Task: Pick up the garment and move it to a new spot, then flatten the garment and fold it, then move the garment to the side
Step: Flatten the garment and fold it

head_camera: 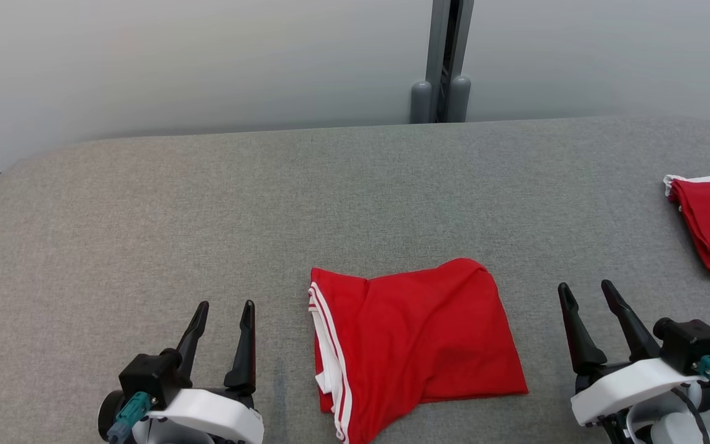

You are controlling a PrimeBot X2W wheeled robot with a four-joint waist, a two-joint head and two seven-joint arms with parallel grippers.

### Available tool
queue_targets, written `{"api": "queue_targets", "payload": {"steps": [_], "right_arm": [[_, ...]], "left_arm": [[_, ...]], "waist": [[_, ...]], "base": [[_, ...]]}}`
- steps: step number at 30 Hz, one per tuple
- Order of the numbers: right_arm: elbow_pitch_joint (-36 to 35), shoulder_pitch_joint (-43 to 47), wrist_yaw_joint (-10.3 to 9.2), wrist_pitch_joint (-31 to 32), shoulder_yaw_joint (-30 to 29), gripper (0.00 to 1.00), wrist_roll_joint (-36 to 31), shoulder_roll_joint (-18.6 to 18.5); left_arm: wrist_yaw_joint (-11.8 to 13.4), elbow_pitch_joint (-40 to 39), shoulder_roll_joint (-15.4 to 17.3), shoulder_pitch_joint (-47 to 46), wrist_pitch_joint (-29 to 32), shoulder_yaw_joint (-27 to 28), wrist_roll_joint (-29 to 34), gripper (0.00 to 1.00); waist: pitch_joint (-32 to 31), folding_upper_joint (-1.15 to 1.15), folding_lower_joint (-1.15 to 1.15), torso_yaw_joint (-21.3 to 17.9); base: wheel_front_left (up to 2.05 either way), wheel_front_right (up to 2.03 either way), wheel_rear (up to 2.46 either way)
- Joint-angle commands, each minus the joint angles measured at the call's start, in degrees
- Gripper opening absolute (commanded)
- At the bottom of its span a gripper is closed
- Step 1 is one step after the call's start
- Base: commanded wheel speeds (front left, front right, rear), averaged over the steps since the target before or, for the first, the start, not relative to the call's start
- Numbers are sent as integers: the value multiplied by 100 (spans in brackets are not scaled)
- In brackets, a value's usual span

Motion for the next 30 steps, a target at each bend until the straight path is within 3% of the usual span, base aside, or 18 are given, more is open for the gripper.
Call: {"api": "queue_targets", "payload": {"steps": [1, 30], "right_arm": [[-32, 36, -1, 16, -34, 100, -45, -14], [-135, 104, -1, 96, -117, 100, -187, 33]], "left_arm": [[-26, 11, 24, -85, -22, 6, -10, 100], [-19, 9, 24, -63, -22, -15, 28, 100]], "waist": [[2, 0, 0, 11], [41, 0, 0, 69]], "base": [[0, 0, 0], [0, 0, 0]]}}
